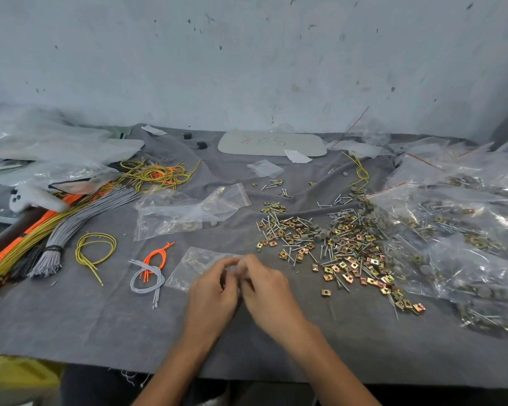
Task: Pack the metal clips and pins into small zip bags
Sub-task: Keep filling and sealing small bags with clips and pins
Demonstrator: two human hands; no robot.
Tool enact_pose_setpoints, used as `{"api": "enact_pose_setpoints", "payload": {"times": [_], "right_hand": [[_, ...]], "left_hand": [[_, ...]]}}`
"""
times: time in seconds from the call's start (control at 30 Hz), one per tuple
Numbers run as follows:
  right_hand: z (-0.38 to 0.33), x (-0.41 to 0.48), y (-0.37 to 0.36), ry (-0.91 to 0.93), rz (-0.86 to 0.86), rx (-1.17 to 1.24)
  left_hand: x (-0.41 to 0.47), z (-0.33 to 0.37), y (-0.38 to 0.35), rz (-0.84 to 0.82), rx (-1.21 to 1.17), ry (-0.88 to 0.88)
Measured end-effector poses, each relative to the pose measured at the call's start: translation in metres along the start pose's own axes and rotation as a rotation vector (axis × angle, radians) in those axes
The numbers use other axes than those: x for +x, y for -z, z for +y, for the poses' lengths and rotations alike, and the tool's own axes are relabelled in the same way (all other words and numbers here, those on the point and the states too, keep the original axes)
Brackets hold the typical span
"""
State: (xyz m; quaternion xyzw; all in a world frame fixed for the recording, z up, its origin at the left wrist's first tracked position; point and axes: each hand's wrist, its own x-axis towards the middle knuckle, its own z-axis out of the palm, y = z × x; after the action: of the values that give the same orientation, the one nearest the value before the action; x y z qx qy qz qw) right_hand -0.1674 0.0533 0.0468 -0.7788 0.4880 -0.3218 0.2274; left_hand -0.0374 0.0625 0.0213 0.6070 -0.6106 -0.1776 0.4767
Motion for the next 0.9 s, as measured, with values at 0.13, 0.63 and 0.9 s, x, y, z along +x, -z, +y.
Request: {"api": "enact_pose_setpoints", "payload": {"times": [0.13, 0.63, 0.9], "right_hand": [[0.015, 0.002, 0.009, -0.012, -0.117, 0.004], [0.071, 0.034, 0.051, -0.255, 0.052, -0.581], [0.064, 0.033, 0.056, -0.183, 0.015, -0.726]], "left_hand": [[0.000, -0.005, -0.003, 0.022, 0.059, -0.014], [0.000, -0.005, -0.004, 0.031, 0.024, -0.001], [0.000, -0.005, -0.005, 0.036, 0.003, 0.007]]}}
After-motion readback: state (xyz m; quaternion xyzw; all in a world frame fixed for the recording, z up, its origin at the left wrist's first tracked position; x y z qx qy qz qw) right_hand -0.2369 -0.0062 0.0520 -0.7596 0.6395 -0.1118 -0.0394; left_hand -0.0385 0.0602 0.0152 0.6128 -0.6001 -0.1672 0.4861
